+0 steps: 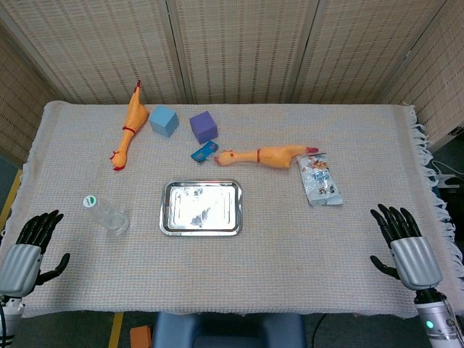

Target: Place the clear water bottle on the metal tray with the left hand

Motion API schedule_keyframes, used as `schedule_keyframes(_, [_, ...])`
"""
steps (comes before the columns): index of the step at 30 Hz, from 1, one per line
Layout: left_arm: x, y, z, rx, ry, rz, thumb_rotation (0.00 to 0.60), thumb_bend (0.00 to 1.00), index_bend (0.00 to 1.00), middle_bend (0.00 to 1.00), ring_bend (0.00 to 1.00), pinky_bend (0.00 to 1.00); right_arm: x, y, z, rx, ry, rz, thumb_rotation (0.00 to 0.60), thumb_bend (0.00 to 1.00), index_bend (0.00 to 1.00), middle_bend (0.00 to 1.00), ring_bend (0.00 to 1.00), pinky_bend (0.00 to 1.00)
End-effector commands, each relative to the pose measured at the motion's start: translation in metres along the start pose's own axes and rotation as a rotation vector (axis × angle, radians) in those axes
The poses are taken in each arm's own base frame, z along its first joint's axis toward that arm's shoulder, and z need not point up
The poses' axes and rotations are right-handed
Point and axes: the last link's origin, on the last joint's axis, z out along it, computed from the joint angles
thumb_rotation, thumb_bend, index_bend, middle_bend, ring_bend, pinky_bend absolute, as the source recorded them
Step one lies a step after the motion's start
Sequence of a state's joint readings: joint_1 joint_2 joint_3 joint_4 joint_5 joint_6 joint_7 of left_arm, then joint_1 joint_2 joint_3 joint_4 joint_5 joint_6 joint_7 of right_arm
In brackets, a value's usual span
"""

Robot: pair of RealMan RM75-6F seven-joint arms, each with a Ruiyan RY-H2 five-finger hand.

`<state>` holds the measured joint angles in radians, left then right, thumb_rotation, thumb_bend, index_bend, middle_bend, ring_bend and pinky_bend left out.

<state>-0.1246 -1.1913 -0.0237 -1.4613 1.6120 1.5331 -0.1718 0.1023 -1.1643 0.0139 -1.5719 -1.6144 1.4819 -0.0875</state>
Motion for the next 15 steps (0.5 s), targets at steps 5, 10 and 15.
schedule_keyframes(5, [-0.008, 0.004, 0.007, -0.004, 0.029, -0.177, 0.600, 0.39, 0.00, 0.00, 0.00, 0.07, 0.003, 0.002, -0.002, -0.001, 0.007, 0.016, 0.600, 0.11, 0.00, 0.00, 0.00, 0.00])
schedule_keyframes(10, [-0.018, -0.005, 0.020, 0.044, -0.005, -0.481, 0.600, 0.38, 0.00, 0.00, 0.00, 0.07, 0.006, 0.004, -0.004, -0.007, 0.015, 0.022, 0.600, 0.11, 0.00, 0.00, 0.00, 0.00])
schedule_keyframes(15, [-0.028, -0.011, 0.035, 0.092, -0.006, -0.734, 0.600, 0.36, 0.00, 0.00, 0.00, 0.05, 0.010, 0.002, -0.006, 0.010, 0.037, 0.038, 0.600, 0.11, 0.00, 0.00, 0.00, 0.00])
